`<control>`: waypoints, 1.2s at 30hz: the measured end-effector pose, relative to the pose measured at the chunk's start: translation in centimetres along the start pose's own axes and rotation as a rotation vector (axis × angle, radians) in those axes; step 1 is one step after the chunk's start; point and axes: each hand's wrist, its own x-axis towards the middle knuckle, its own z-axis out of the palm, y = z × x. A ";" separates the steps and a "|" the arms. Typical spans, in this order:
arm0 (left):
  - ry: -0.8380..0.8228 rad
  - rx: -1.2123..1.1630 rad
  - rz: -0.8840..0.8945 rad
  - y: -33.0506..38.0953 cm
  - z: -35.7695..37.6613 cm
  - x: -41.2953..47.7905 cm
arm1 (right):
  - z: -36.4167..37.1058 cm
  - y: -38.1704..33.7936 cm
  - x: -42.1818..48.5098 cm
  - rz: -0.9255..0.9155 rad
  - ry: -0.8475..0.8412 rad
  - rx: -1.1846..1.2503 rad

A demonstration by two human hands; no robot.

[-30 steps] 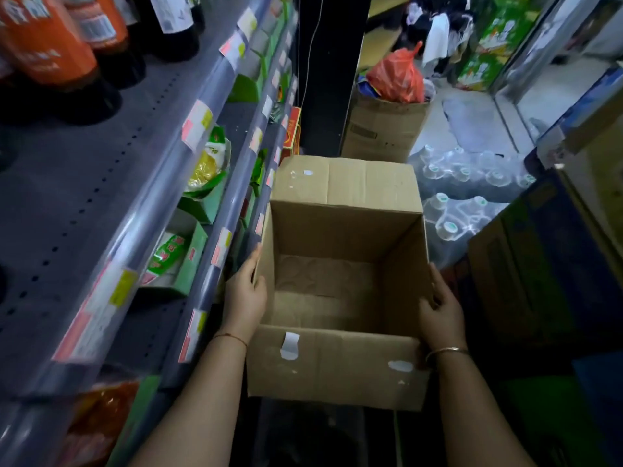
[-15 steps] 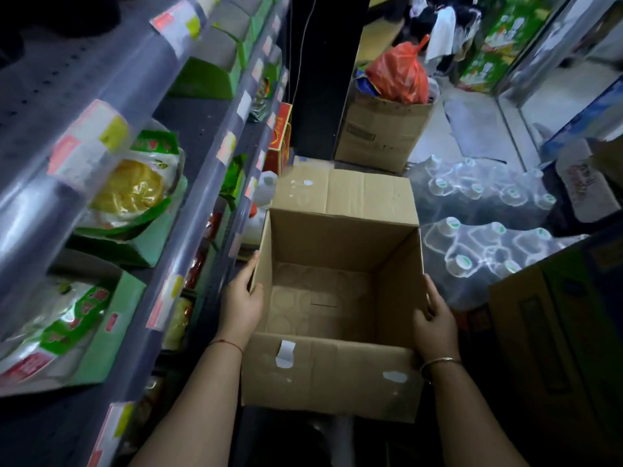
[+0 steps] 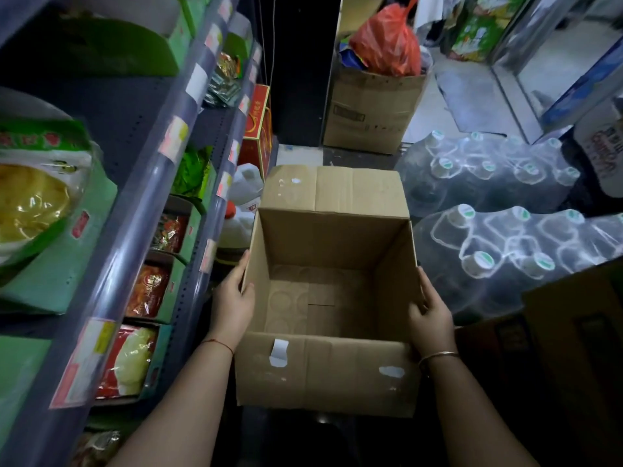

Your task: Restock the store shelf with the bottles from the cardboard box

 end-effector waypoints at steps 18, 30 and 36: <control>0.039 0.063 0.009 1.5 0.8 -0.4 | -0.4 -0.5 0.7 -0.045 0.085 -0.019; -0.007 0.078 -0.021 2.2 0.1 -0.4 | -0.3 -1.5 0.3 -0.091 0.231 -0.114; -0.076 0.155 -0.076 5.0 -1.6 -1.0 | -1.5 -4.1 -1.1 -0.078 0.204 -0.205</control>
